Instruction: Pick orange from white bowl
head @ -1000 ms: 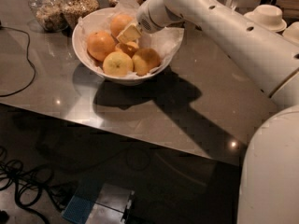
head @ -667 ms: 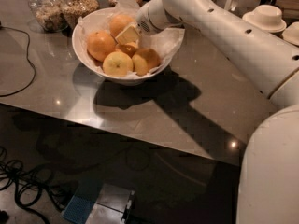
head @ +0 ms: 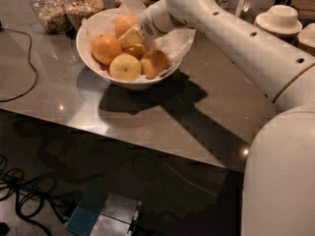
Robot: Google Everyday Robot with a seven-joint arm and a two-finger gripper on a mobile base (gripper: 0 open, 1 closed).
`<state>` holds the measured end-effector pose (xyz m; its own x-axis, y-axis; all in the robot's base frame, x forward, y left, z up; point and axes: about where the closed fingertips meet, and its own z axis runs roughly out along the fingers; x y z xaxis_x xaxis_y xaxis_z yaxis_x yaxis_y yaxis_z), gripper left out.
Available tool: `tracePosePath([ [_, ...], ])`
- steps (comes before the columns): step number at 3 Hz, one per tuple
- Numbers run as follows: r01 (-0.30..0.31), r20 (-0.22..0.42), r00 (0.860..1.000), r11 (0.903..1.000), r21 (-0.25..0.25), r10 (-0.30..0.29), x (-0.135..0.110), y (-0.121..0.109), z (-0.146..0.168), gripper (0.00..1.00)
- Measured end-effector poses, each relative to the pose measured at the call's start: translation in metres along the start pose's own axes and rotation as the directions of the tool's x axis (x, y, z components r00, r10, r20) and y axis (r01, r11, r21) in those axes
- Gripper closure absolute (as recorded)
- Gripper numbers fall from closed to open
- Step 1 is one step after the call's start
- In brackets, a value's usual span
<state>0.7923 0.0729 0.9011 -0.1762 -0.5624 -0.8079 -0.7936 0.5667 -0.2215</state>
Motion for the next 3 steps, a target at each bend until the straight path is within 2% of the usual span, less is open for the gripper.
tracePosePath([
  [1, -0.018, 0.018, 1.0, 0.9998, -0.008, 0.018, -0.005, 0.002, 0.009, 0.45],
  [3, -0.052, 0.07, 0.996, 0.9984, -0.022, 0.053, -0.012, 0.006, 0.022, 0.92],
])
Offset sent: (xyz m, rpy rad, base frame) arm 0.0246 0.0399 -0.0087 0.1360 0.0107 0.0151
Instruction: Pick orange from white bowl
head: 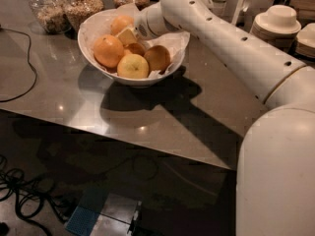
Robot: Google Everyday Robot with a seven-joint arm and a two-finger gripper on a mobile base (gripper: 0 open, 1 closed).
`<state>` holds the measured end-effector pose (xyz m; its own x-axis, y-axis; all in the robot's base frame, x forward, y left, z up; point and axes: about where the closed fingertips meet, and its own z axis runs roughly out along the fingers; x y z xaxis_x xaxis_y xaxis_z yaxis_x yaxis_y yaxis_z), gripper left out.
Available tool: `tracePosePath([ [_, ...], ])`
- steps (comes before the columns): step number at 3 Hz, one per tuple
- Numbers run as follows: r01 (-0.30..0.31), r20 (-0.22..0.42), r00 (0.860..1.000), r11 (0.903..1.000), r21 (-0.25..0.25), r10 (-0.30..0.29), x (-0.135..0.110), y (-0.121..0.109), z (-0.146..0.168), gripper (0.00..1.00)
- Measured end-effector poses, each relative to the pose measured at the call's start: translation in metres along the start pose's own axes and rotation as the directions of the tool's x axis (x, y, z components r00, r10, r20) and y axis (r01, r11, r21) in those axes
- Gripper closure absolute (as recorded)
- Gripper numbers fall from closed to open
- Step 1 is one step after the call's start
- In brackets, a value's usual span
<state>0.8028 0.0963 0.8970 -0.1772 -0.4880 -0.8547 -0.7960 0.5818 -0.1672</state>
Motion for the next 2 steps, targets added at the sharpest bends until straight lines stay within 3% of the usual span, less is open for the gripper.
tracePosePath([
  [1, -0.014, 0.032, 0.999, 0.9995, 0.026, 0.013, -0.002, -0.003, -0.026, 1.0],
  [2, -0.014, 0.086, 0.996, 0.998, 0.062, 0.008, -0.008, -0.007, -0.076, 1.0],
])
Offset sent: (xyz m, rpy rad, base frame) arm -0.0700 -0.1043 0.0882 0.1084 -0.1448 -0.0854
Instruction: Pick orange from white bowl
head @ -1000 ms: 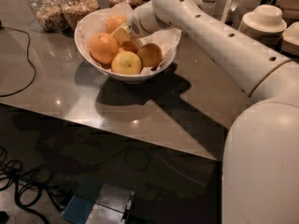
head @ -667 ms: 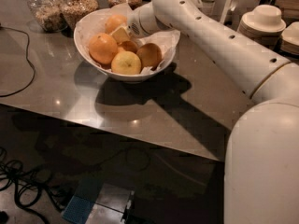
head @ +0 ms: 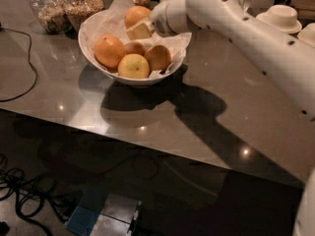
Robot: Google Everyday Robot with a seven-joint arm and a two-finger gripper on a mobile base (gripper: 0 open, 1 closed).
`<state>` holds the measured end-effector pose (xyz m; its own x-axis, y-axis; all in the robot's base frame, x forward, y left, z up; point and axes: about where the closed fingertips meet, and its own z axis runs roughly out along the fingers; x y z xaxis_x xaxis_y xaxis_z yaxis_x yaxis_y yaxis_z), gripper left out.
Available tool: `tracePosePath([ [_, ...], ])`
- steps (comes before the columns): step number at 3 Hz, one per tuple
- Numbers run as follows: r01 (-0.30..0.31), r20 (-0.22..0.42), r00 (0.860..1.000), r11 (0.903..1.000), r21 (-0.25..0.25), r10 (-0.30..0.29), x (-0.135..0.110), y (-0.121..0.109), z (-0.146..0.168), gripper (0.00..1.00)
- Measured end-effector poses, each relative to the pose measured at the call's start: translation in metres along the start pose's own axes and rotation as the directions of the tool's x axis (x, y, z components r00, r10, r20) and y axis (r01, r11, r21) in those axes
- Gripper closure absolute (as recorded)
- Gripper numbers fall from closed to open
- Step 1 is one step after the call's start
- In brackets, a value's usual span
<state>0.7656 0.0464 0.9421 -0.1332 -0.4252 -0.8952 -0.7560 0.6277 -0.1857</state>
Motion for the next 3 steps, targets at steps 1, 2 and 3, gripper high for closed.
tracePosePath([
  [1, 0.03, 0.057, 0.998, 0.9995, 0.007, -0.03, -0.015, -0.01, -0.06, 1.0],
  [2, 0.07, 0.13, 0.99, 0.9953, -0.067, -0.061, -0.022, -0.02, -0.099, 1.0],
  [3, 0.189, 0.239, 0.959, 0.9728, -0.134, -0.153, -0.046, -0.028, -0.141, 1.0],
])
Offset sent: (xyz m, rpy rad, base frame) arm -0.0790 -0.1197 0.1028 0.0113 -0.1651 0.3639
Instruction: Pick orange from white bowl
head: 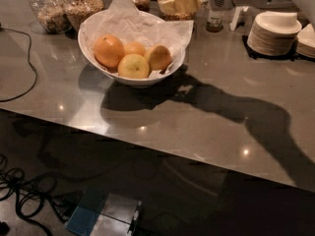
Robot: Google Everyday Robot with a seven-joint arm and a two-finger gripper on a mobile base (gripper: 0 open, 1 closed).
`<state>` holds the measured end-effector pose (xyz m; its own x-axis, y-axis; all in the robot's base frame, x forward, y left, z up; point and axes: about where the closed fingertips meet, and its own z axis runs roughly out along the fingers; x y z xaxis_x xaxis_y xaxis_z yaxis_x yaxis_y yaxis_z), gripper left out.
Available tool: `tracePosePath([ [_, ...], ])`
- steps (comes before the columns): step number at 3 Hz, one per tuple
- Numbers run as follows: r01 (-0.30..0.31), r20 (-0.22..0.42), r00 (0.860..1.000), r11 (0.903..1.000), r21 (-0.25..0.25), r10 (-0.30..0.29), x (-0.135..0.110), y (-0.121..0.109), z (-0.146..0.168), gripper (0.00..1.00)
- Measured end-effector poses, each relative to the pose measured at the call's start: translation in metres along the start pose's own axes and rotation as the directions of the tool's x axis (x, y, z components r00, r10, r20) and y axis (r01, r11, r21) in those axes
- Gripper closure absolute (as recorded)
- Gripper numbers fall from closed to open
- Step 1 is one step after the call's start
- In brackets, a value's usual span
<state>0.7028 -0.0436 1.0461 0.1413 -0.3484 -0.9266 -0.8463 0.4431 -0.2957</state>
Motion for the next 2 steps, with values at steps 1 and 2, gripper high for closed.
tracePosePath([
  [1, 0.182, 0.022, 0.983, 0.9788, -0.095, -0.18, -0.026, 0.022, -0.04, 1.0],
  [2, 0.341, -0.046, 0.933, 0.917, -0.208, -0.357, -0.048, 0.062, -0.077, 1.0],
])
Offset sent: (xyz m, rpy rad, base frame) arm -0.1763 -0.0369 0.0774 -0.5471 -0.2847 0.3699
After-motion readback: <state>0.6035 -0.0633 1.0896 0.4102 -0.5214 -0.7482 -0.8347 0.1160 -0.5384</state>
